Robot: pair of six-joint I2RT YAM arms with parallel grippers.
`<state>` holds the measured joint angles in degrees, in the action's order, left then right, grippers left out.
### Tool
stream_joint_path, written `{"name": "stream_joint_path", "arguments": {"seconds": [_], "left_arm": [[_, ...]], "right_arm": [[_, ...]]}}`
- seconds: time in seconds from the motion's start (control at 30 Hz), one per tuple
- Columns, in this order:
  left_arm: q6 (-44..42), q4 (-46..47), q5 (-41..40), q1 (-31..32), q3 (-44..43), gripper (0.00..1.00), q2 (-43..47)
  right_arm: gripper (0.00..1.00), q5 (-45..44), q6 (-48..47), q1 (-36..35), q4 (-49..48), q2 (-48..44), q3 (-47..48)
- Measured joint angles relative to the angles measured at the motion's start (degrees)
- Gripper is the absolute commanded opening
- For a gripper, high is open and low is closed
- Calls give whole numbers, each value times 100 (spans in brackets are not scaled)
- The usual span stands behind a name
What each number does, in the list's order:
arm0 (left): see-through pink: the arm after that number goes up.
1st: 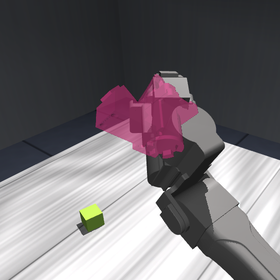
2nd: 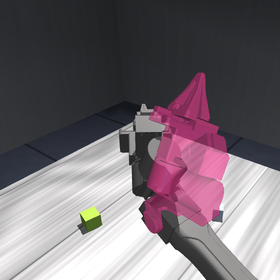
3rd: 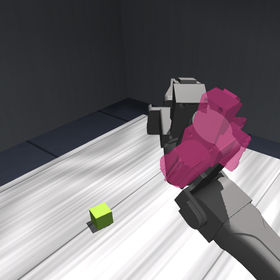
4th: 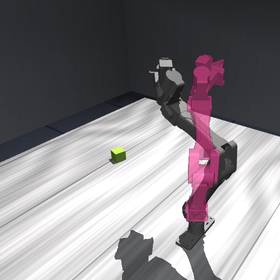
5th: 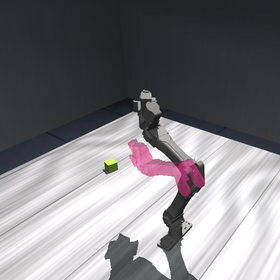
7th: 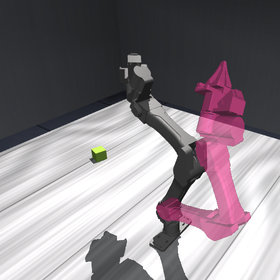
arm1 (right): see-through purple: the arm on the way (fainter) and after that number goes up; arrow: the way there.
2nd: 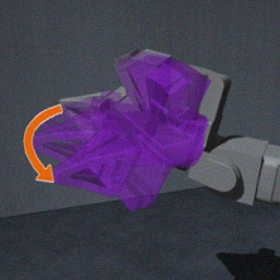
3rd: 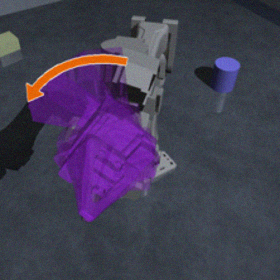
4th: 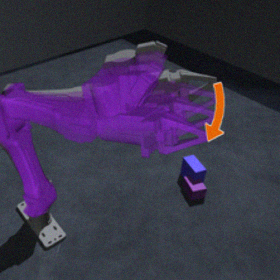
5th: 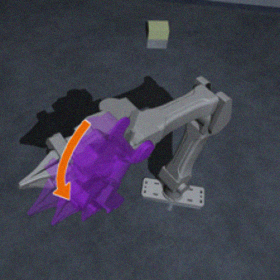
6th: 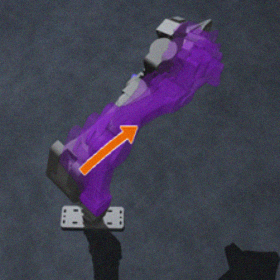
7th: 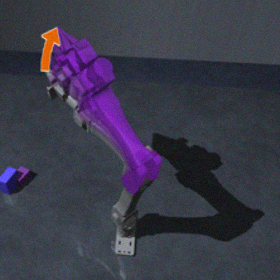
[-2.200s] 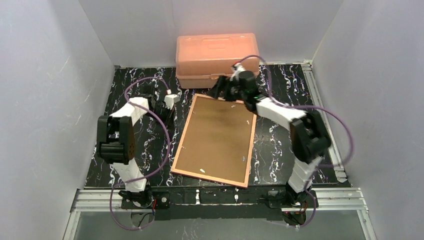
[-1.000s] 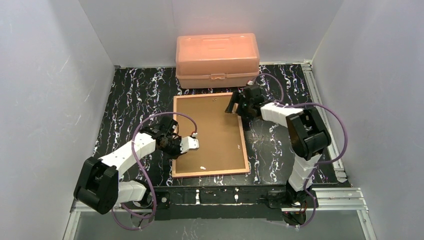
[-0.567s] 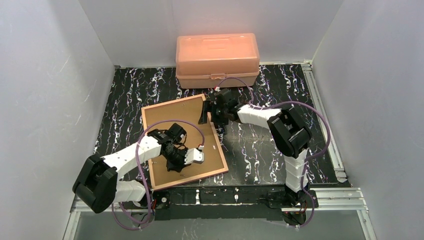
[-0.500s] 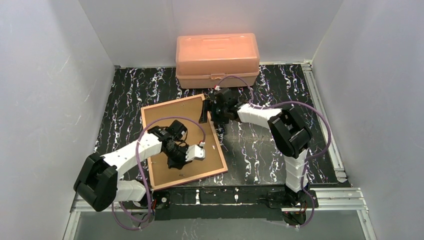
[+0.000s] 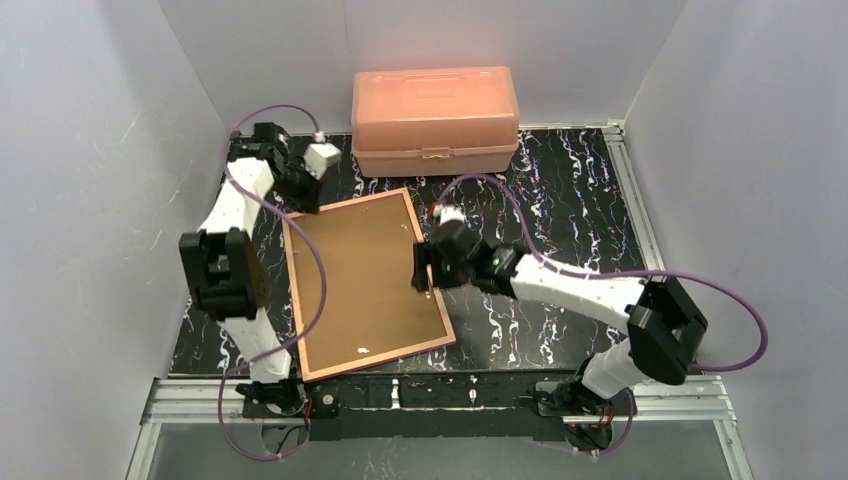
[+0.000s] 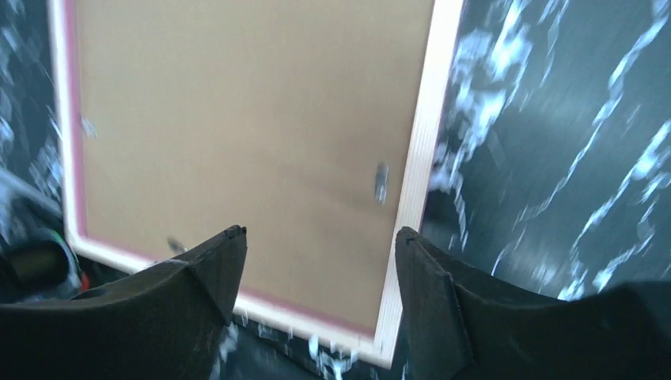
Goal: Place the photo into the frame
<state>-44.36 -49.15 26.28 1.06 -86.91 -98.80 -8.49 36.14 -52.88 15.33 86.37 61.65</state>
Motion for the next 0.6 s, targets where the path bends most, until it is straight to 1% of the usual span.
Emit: {"name": "stream_joint_path", "arguments": {"seconds": [0.07, 0.17, 0.27, 0.3, 0.33, 0.43, 0.47, 0.53, 0.6], "left_arm": [[179, -55, 2, -490, -776, 7, -846], [509, 4, -48, -970, -1742, 10, -1856], [848, 208, -214, -1141, -1923, 14, -2208], [981, 304, -310, -1141, -1921, 15, -2258], [1147, 461, -409, -1115, -1917, 15, -2273], [1482, 887, -643, -1043, -1923, 15, -2273], [1600, 1029, -741, -1023, -1937, 15, -2286], [1777, 1202, -879, -984, -2017, 15, -2371], [1908, 1360, -944, -962, -2157, 14, -2544]], "right_arm": [[72, -155, 168, -527, 166, -245, -415], [73, -413, 457, -994, 616, -407, -916], [72, -678, 723, -1261, 1019, -428, -1102], [70, -763, 800, -1340, 1137, -452, -1130], [67, -826, 898, -1412, 1217, -525, -1176], [43, -846, 1045, -1508, 1296, -791, -1276], [37, -815, 1130, -1515, 1303, -935, -1335], [29, -730, 1198, -1528, 1296, -1088, -1423], [27, -557, 1266, -1554, 1239, -1189, -1554]]}}
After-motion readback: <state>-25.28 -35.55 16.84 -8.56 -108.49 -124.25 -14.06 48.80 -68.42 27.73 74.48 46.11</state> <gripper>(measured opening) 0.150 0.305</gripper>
